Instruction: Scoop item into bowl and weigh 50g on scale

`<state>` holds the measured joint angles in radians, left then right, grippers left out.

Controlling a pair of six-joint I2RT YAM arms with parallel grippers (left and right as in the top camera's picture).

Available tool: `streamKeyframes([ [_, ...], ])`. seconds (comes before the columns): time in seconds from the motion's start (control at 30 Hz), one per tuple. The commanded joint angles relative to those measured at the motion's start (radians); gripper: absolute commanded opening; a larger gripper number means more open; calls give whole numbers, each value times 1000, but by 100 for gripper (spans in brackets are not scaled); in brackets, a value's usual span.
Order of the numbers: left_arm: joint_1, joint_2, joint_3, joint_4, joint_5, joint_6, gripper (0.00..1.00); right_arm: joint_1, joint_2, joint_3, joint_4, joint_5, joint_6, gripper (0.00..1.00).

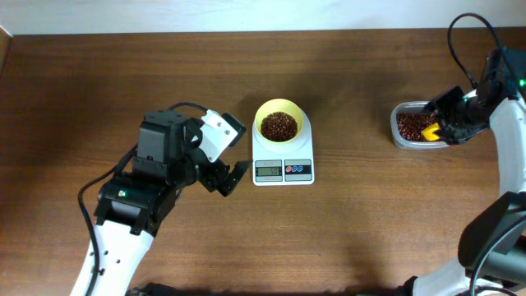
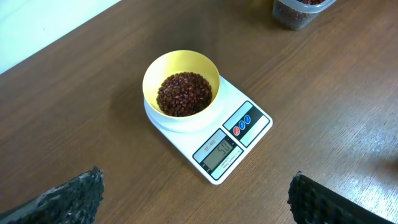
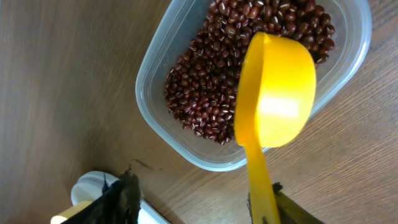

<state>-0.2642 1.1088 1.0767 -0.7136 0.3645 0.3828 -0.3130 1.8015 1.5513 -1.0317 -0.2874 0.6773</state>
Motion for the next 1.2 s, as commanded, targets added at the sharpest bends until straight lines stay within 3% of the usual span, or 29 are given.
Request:
streamKeyframes([
  [0.0, 3, -4, -3, 2, 13, 16, 99, 8, 8, -10, 0, 11, -3, 69],
  [0.03, 3, -4, -3, 2, 13, 16, 99, 8, 8, -10, 0, 11, -3, 77],
  [0.1, 3, -4, -3, 2, 13, 15, 99, 13, 8, -10, 0, 11, -2, 82],
  [0.3, 3, -4, -3, 2, 13, 16, 99, 19, 8, -10, 0, 11, 13, 86],
  [0.53, 3, -4, -3, 2, 13, 16, 99, 82, 8, -10, -5, 12, 12, 100],
  [0.9, 3, -4, -3, 2, 13, 16, 99, 84, 8, -11, -92, 90, -20, 99],
  [1.17, 3, -4, -3, 2, 14, 16, 99, 83, 8, -10, -140, 146, -301, 99],
])
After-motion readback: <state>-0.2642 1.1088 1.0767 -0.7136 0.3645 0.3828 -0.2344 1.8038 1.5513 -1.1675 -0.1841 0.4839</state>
